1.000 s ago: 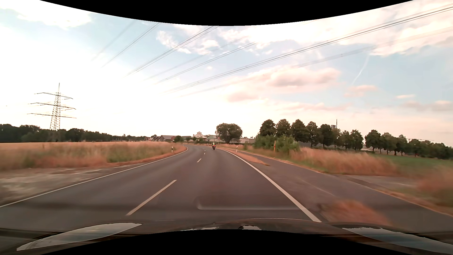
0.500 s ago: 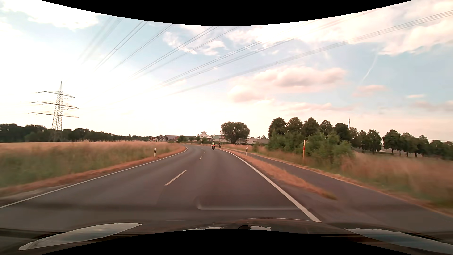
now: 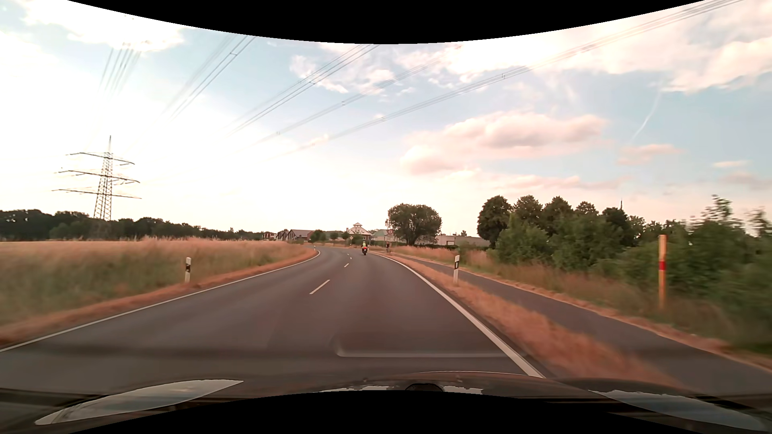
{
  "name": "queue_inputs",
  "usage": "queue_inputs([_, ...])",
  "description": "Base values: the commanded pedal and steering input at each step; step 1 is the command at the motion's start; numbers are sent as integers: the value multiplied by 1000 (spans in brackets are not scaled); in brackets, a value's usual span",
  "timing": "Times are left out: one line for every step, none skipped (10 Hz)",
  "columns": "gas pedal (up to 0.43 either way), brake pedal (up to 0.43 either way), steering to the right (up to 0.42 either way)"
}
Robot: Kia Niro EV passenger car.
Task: Follow the waypoints while adhering to traffic rules and regulations
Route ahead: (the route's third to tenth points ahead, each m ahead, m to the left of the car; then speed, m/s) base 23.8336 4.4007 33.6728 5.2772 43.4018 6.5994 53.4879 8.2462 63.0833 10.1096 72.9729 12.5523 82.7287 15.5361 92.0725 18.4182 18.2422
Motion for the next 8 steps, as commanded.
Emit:
queue_inputs([177,0,-21])
queue_inputs([177,0,-21])
queue_inputs([177,0,-21])
queue_inputs([177,0,-21])
queue_inputs([177,0,-21])
queue_inputs([177,0,-21])
queue_inputs([177,0,-21])
queue_inputs([177,0,-20])
